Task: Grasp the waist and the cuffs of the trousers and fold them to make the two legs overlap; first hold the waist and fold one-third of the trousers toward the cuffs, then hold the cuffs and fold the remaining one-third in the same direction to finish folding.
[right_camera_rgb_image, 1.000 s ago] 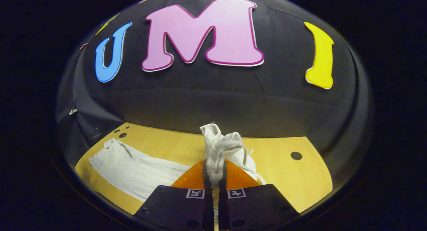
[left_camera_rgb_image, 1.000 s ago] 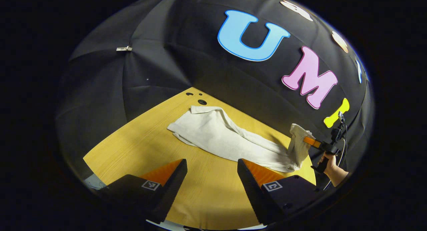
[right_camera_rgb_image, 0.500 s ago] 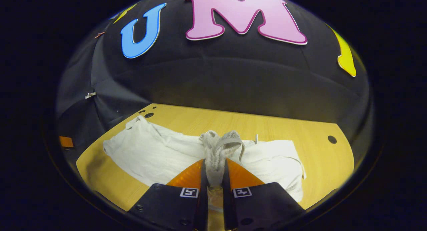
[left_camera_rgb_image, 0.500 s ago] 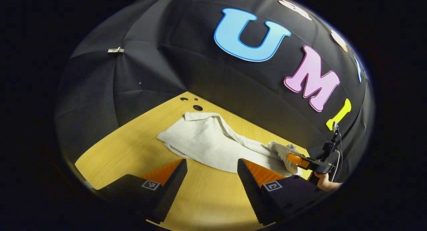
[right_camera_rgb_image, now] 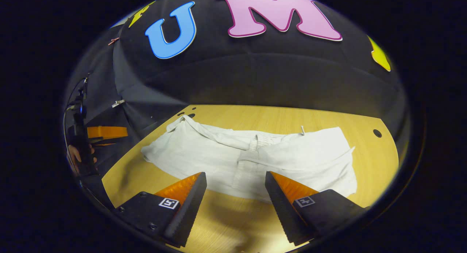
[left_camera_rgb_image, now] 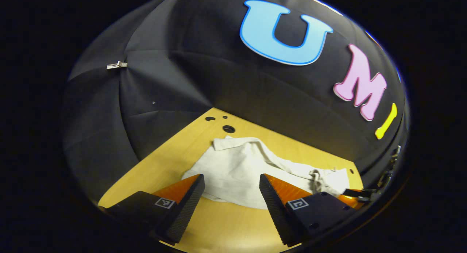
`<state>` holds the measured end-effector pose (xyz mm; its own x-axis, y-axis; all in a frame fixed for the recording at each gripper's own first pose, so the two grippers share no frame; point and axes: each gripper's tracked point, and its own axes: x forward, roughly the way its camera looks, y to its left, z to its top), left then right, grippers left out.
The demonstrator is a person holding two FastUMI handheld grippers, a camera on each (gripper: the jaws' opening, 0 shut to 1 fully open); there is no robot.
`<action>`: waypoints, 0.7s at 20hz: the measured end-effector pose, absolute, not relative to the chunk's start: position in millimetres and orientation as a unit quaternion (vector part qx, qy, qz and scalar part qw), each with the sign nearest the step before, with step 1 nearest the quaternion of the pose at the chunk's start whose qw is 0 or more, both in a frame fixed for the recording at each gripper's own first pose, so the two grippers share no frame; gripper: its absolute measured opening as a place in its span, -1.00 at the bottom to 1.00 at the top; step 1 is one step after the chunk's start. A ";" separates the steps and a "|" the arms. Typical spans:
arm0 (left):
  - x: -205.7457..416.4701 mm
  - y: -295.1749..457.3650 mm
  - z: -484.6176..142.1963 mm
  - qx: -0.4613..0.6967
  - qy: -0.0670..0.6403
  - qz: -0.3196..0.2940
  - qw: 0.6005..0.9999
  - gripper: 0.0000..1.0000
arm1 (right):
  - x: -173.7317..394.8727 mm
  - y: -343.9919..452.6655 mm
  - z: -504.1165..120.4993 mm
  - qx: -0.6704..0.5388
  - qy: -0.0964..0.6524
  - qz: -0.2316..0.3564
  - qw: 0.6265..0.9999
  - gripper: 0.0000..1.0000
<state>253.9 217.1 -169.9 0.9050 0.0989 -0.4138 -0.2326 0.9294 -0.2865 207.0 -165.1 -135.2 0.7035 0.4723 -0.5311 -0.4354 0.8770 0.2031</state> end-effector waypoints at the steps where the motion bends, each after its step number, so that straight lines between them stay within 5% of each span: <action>1: 262.5 225.5 -181.5 -0.158 0.211 0.106 0.959 0.92 | 198.0 -176.3 -133.6 0.038 0.300 0.231 0.925 0.97; 14: 313.2 234.3 -280.0 -0.151 0.306 0.187 0.921 0.92 | 85.0 -319.0 -85.3 0.011 0.319 0.118 0.940 0.97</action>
<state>313.2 234.3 -280.0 0.7423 0.2524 -0.6207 -0.4372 0.8844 -0.1632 85.0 -319.0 -85.3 0.7682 0.2285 -0.5980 -0.2147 0.9720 0.0955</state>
